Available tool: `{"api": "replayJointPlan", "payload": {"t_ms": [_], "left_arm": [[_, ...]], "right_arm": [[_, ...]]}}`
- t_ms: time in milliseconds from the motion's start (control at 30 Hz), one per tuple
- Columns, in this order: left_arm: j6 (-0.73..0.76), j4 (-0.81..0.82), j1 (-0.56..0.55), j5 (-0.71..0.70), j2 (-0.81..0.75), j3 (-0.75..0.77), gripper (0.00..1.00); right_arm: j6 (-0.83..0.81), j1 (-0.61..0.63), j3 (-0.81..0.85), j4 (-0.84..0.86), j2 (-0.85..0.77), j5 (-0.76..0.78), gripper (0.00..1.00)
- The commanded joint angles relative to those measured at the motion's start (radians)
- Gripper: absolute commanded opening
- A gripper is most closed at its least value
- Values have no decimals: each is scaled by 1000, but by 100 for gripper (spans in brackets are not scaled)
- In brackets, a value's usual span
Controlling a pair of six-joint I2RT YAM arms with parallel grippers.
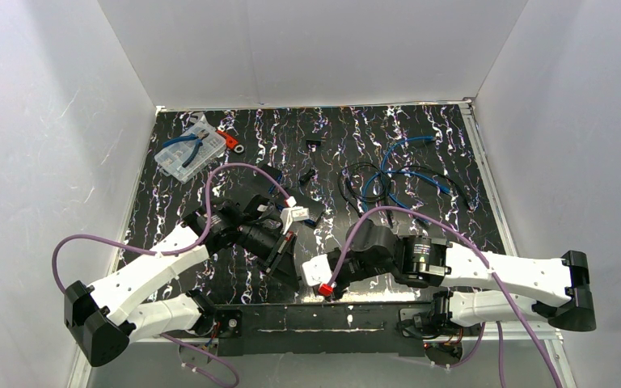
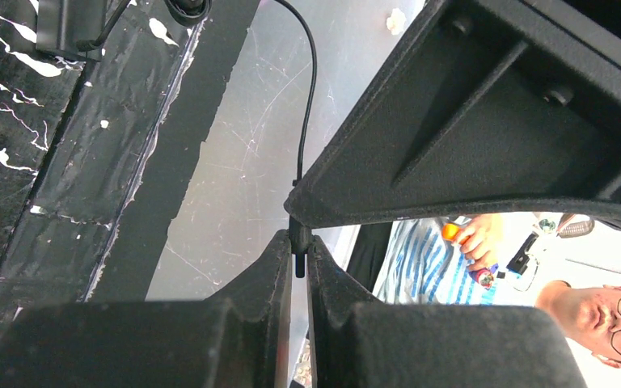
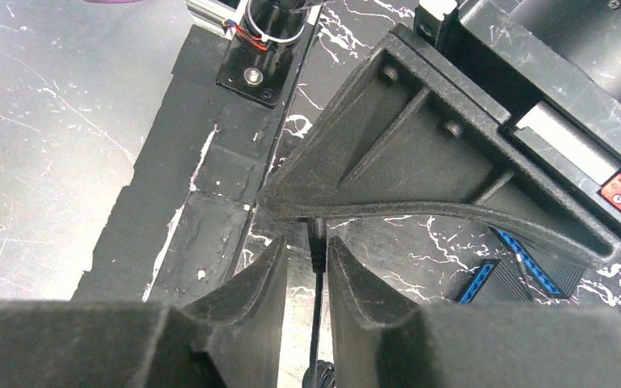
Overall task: Insert the plug into the switch port
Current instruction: Pick up the power from the center of the board.
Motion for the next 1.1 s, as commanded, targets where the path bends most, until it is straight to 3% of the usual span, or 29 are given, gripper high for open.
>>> {"api": "replayJointPlan", "payload": {"t_ms": [0, 333, 433, 533, 667, 767, 833, 1000, 1033, 1067], "left_arm": [[3, -2, -3, 36, -3, -9, 0], [2, -3, -4, 44, -9, -9, 0], [2, -3, -3, 45, -13, -11, 0], [2, 0, -3, 49, -15, -14, 0], [5, 10, -3, 57, -19, -11, 1], [13, 3, -3, 16, -34, -2, 17], [9, 1, -3, -42, -52, 3, 40], [1, 7, -4, -187, -103, 22, 75], [-3, 15, -3, -214, -116, 22, 91], [-6, 23, -2, -242, -129, 21, 97]], "right_arm": [[-12, 7, 38, 54, 6, 5, 31], [-14, 9, 41, 59, 19, 12, 28], [-13, 11, 39, 66, 19, 14, 19], [-10, 12, 38, 72, 22, 20, 1], [-5, 12, 30, 76, 18, 38, 1], [17, 13, 15, 75, 7, 82, 1], [38, 12, -6, 81, -7, 117, 1], [115, 13, -72, 78, -62, 206, 1], [136, 13, -84, 77, -79, 230, 1], [154, 12, -96, 73, -93, 244, 1]]}}
